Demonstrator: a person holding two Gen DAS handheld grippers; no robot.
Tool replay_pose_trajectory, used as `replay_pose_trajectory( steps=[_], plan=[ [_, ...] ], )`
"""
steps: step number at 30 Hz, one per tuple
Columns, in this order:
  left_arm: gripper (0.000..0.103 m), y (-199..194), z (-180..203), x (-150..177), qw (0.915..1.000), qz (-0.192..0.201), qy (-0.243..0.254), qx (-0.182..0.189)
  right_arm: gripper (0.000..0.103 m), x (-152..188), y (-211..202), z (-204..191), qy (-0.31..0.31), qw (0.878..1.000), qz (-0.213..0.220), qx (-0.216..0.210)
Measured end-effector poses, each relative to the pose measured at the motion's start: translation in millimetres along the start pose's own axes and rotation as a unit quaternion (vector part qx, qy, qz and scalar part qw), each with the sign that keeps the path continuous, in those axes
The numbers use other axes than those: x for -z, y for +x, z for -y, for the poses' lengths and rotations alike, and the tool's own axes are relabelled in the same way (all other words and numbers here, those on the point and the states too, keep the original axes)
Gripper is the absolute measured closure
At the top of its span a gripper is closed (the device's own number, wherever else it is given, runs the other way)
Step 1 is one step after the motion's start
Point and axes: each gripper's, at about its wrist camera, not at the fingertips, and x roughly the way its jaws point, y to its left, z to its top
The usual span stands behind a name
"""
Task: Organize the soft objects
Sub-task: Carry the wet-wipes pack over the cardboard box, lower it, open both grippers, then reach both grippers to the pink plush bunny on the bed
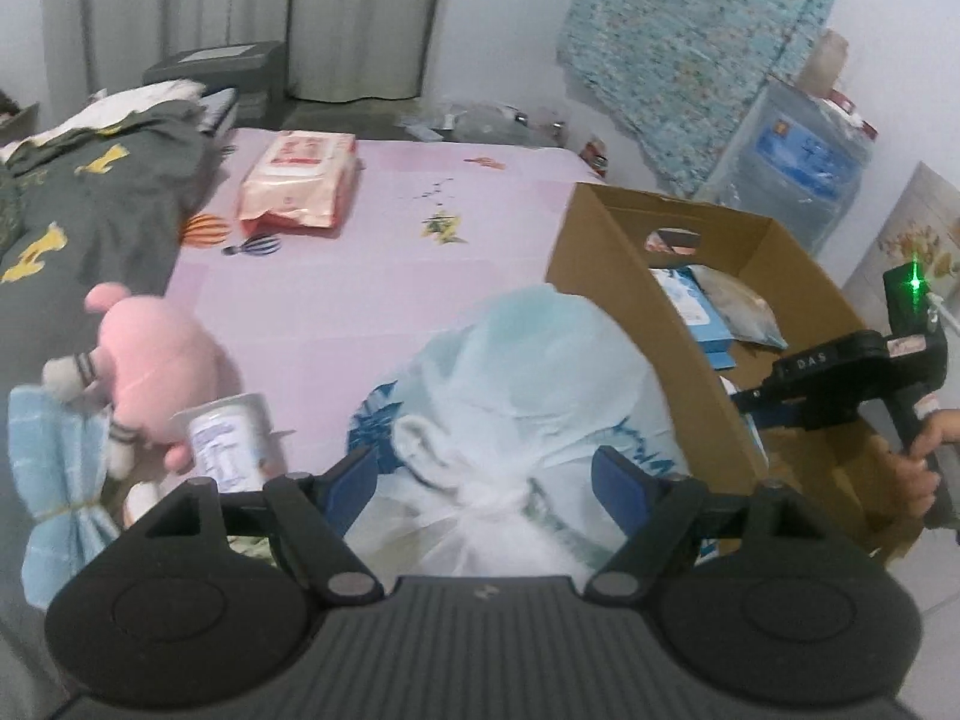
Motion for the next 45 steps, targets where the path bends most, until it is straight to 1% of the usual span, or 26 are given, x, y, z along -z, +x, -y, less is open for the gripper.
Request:
replay_pose_trajectory(
  steps=[4,8,11,13,15,16,18,19,20,21,23,26,27,28,29,30,31,32,35,37,40,42,43,45],
  plan=[
    [0.023,-0.8,-5.9,5.8,0.9999,-0.003,-0.011,0.001,0.071,-10.8,12.6,-11.4,-0.004,1.0,0.01,-0.013],
    [0.023,2.8,-6.6,14.3,0.9999,-0.004,-0.012,-0.002,0.071,-17.3,19.0,-21.2,-0.012,0.999,0.038,0.001],
    [0.023,4.3,-4.8,21.8,1.0,-0.003,-0.006,-0.004,0.07,-19.0,15.0,-21.7,-0.009,0.998,0.054,0.009],
    [0.023,3.4,-5.6,25.3,1.0,-0.001,-0.003,-0.001,0.069,-17.4,3.9,-20.8,-0.002,0.998,0.058,-0.006],
    [0.023,2.6,-6.2,28.4,1.0,0.001,0.003,0.001,0.068,-10.9,-11.0,-24.1,-0.012,0.999,0.043,-0.025],
    [0.023,2.3,-6.1,29.8,1.0,0.001,0.007,0.001,0.066,-6.1,-17.4,-27.2,-0.026,0.999,0.031,-0.032],
    [0.023,2.6,-5.1,31.7,0.9999,0.001,0.014,0.003,0.045,4.5,-23.9,-36.2,-0.058,0.998,0.0,-0.029],
    [0.023,3.2,-4.6,32.2,0.9999,0.001,0.016,0.004,0.04,10.8,-24.0,-40.8,-0.079,0.996,-0.021,-0.021],
    [0.023,4.2,-3.7,32.6,0.9999,-0.001,0.016,0.005,0.03,16.3,-22.3,-44.6,-0.097,0.994,-0.042,-0.011],
    [0.023,5.3,-3.6,32.6,0.9999,-0.003,0.014,0.007,0.028,21.6,-19.3,-47.7,-0.114,0.992,-0.059,-0.001],
    [0.023,7.4,-1.6,32.1,0.9999,-0.007,0.008,0.011,0.028,28.1,-12.5,-52.5,-0.143,0.986,-0.079,0.015],
    [0.023,6.3,2.8,31.3,0.9999,-0.003,0.01,0.011,0.031,29.4,2.5,-54.4,-0.16,0.983,-0.088,0.033],
    [0.023,5.5,3.6,30.8,0.9999,-0.002,0.011,0.011,0.042,26.9,8.3,-52.3,-0.155,0.983,-0.087,0.04],
    [0.023,4.2,4.5,30.7,0.9999,0.0,0.013,0.012,0.044,23.8,13.1,-49.8,-0.147,0.984,-0.086,0.046],
    [0.023,3.3,4.7,30.9,0.9998,0.0,0.013,0.012,0.046,20.6,15.8,-46.3,-0.136,0.986,-0.086,0.039],
    [0.023,2.7,4.5,31.1,0.9998,0.0,0.013,0.012,0.052,16.8,16.1,-43.4,-0.126,0.988,-0.077,0.036],
    [0.023,2.4,4.1,31.4,0.9998,0.0,0.014,0.012,0.054,13.8,15.4,-41.3,-0.123,0.989,-0.071,0.042],
    [0.023,2.5,3.9,32.1,0.9998,-0.001,0.015,0.011,0.055,10.5,14.0,-39.3,-0.119,0.99,-0.063,0.038],
    [0.023,3.6,2.1,33.0,0.9999,-0.004,0.014,0.009,0.055,5.7,11.8,-31.9,-0.101,0.993,-0.054,0.027],
    [0.023,3.1,0.6,33.8,0.9999,-0.005,0.012,0.008,0.055,9.0,8.0,-30.8,-0.103,0.993,-0.046,0.03],
    [0.023,-0.5,-2.5,35.3,0.9999,-0.002,0.012,0.003,0.047,15.2,-4.9,-32.0,-0.101,0.994,-0.032,0.033],
    [0.022,-5.3,-5.4,35.7,0.9999,0.003,0.013,-0.001,0.04,19.8,-20.7,-36.2,-0.103,0.994,-0.008,0.037],
    [0.022,-7.9,-7.0,36.0,0.9999,0.006,0.013,-0.004,0.038,21.3,-31.0,-39.4,-0.107,0.993,0.007,0.039],
    [0.021,-15.1,-10.3,37.0,0.9997,0.015,0.016,-0.012,0.031,23.5,-49.9,-45.9,-0.114,0.992,0.036,0.038]
  ],
)
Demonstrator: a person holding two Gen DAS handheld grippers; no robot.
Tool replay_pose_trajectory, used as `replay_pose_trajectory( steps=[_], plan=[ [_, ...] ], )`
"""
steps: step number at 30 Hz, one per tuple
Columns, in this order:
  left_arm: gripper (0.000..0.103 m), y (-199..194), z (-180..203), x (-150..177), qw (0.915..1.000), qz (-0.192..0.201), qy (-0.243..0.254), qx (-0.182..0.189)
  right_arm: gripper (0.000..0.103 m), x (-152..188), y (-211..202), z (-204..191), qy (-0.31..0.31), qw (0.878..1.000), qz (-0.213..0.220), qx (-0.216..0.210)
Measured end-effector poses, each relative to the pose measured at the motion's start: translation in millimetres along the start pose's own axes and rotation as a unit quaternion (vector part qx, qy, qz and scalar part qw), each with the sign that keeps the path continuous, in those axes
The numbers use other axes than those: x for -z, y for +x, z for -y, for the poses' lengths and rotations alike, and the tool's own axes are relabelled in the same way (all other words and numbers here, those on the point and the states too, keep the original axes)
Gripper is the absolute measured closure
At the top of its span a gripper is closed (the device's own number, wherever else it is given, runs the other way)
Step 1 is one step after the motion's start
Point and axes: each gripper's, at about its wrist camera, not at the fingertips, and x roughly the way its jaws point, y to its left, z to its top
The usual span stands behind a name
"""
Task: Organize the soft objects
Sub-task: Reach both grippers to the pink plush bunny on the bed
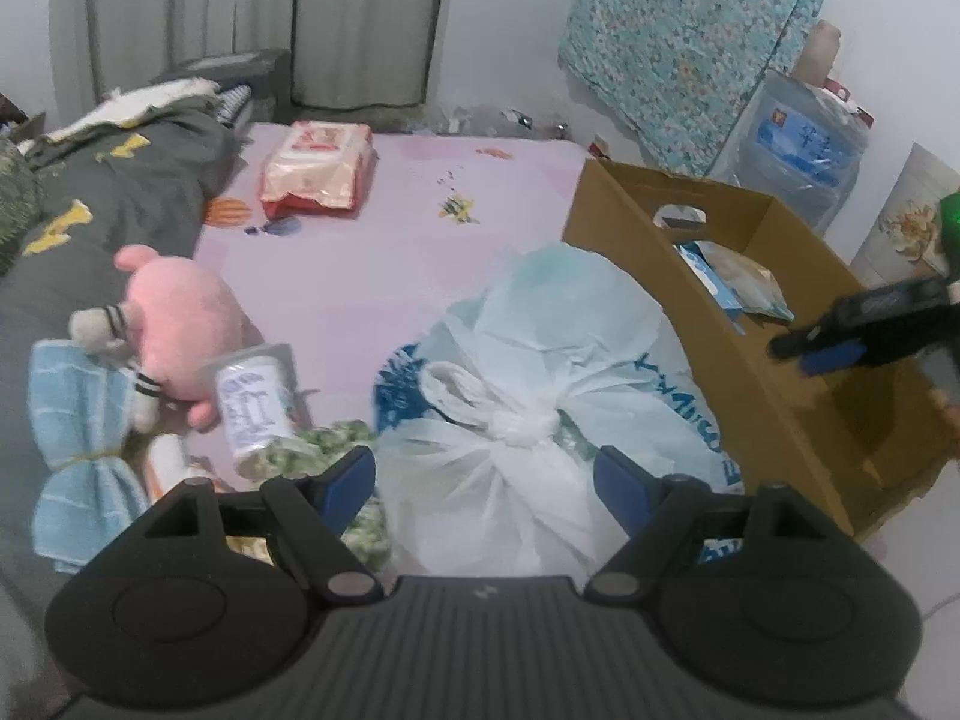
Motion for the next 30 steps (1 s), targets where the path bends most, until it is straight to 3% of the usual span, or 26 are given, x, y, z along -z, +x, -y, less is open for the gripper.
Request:
replay_pose_trajectory(
  steps=[4,8,12,20,24,26,30],
  plan=[
    [0.02,-13.7,-10.6,4.0,0.9996,0.017,0.001,-0.021,0.023,-4.4,-36.1,-21.0,-0.009,0.998,0.049,-0.042],
    [0.02,-22.8,-25.1,8.8,0.9978,0.034,-0.014,-0.054,0.019,-12.1,-39.9,-64.8,-0.044,0.993,0.061,-0.086],
    [0.02,-30.7,-43.3,9.3,0.9942,0.056,-0.032,-0.086,0.018,-22.1,-20.7,-118.6,-0.075,0.986,0.041,-0.142],
    [0.022,-30.7,-91.4,-7.4,0.9828,0.099,-0.071,-0.139,0.018,-56.1,51.6,-236.9,-0.077,0.966,-0.054,-0.241],
    [0.023,-21.5,-116.1,-24.0,0.9757,0.107,-0.085,-0.172,0.018,-75.2,100.9,-290.3,-0.073,0.963,-0.091,-0.241],
    [0.025,-10.5,-131.2,-34.3,0.9725,0.091,-0.102,-0.188,0.019,-80.7,126.3,-312.6,-0.071,0.964,-0.112,-0.232],
    [0.027,14.9,-152.9,-48.5,0.9739,0.06,-0.119,-0.184,0.028,-83.9,168.5,-338.8,-0.067,0.967,-0.133,-0.209]
  ],
)
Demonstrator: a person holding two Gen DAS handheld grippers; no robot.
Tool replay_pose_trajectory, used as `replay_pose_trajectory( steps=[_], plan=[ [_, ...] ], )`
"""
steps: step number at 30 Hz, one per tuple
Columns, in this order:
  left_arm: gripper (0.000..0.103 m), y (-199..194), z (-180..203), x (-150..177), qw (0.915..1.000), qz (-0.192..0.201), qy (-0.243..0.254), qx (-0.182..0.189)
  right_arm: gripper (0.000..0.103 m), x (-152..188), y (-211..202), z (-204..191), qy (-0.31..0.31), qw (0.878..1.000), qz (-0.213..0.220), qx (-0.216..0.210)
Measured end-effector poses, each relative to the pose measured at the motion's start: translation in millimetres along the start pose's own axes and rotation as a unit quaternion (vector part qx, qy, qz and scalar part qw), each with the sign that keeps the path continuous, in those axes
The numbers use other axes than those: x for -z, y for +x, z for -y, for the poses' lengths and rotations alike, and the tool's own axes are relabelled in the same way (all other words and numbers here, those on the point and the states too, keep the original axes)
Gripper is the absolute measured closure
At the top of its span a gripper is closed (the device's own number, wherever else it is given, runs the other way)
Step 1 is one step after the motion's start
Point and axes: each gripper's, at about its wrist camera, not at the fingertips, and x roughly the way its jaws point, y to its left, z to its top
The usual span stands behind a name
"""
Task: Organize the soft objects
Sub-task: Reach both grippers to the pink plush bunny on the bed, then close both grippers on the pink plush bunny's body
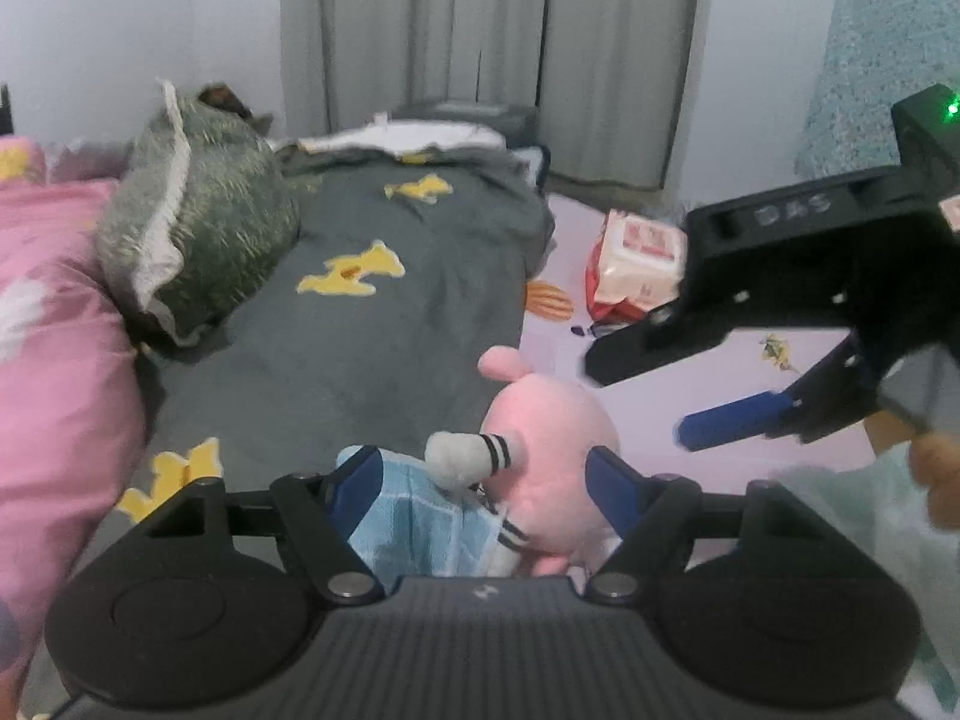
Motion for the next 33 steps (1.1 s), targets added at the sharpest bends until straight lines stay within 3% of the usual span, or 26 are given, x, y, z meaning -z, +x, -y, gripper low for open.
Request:
replay_pose_trajectory(
  steps=[8,15,19,29,33],
  plan=[
    [0.03,48.4,-6.9,-12.1,0.9974,-0.055,-0.031,0.033,0.038,-19.7,51.4,16.4,0.03,0.999,-0.013,0.005],
    [0.03,74.2,-0.1,-21.1,0.9901,-0.101,-0.058,0.079,0.041,-26.3,51.8,43.3,0.067,0.998,-0.021,-0.001],
    [0.029,78.5,13.6,-27.4,0.9886,-0.102,-0.06,0.093,0.041,-28.6,45.9,61.9,0.095,0.995,-0.016,-0.015],
    [0.028,75.4,51.2,-43.1,0.975,-0.093,-0.06,0.193,0.04,-35.8,4.9,112.3,0.153,0.988,0.028,-0.009],
    [0.024,65.9,52.9,-40.2,0.9754,-0.084,-0.056,0.196,0.039,-32.1,-10.6,131.1,0.176,0.984,0.04,-0.001]
  ],
)
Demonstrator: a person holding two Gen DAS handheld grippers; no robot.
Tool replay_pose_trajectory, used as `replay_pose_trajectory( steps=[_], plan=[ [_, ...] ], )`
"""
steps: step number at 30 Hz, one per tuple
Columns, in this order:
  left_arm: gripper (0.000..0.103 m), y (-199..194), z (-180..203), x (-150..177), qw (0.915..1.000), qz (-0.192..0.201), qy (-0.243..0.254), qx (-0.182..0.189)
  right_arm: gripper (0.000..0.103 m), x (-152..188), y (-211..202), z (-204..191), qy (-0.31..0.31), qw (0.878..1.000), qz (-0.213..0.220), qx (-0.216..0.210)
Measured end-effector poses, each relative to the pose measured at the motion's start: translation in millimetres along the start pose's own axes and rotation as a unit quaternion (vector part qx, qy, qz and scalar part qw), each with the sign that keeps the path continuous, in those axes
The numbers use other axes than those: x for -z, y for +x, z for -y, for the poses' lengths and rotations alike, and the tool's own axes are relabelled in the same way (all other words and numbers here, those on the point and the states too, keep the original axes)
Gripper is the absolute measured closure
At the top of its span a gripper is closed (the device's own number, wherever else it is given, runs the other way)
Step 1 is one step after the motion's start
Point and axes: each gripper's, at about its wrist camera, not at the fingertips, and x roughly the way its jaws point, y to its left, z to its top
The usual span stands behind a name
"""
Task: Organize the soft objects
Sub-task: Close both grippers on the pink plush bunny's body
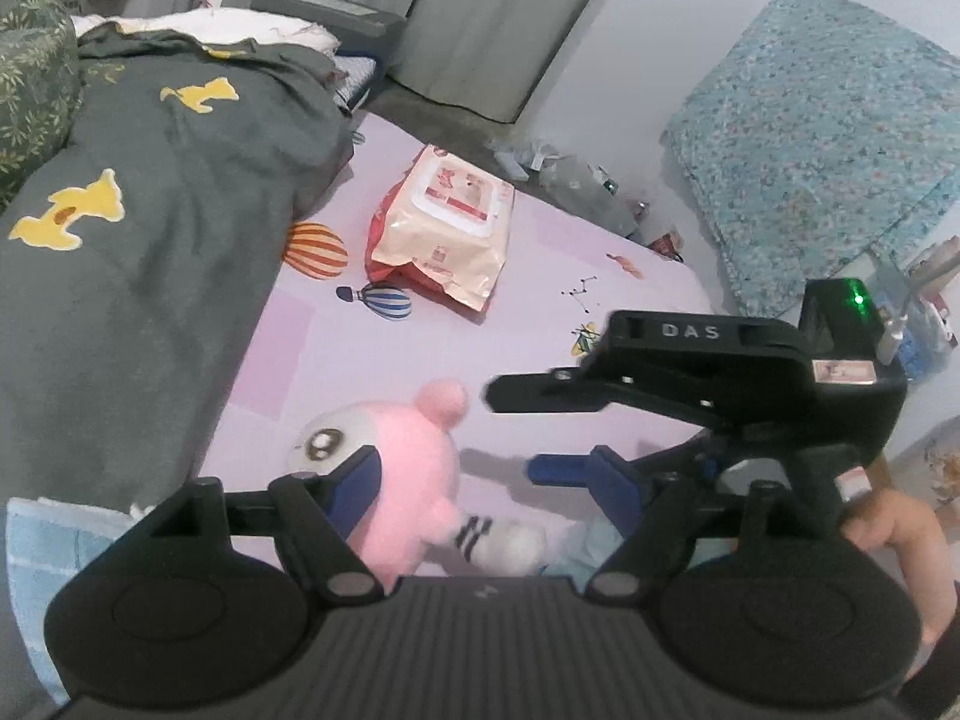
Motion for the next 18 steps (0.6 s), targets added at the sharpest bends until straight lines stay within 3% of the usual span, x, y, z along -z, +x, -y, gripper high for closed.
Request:
replay_pose_trajectory(
  steps=[7,14,18],
  plan=[
    [0.024,-11.0,-27.5,5.4,0.9994,-0.002,-0.027,-0.022,0.034,-1.1,-16.4,12.4,0.002,1.0,0.014,0.004],
    [0.025,18.6,-42.6,5.0,0.9956,-0.073,-0.055,-0.021,0.028,5.5,5.3,-15.6,-0.052,0.999,-0.013,0.01],
    [0.027,31.9,-42.1,6.4,0.9934,-0.09,-0.071,-0.006,0.026,7.9,19.1,-21.9,-0.068,0.997,-0.021,0.031]
  ],
)
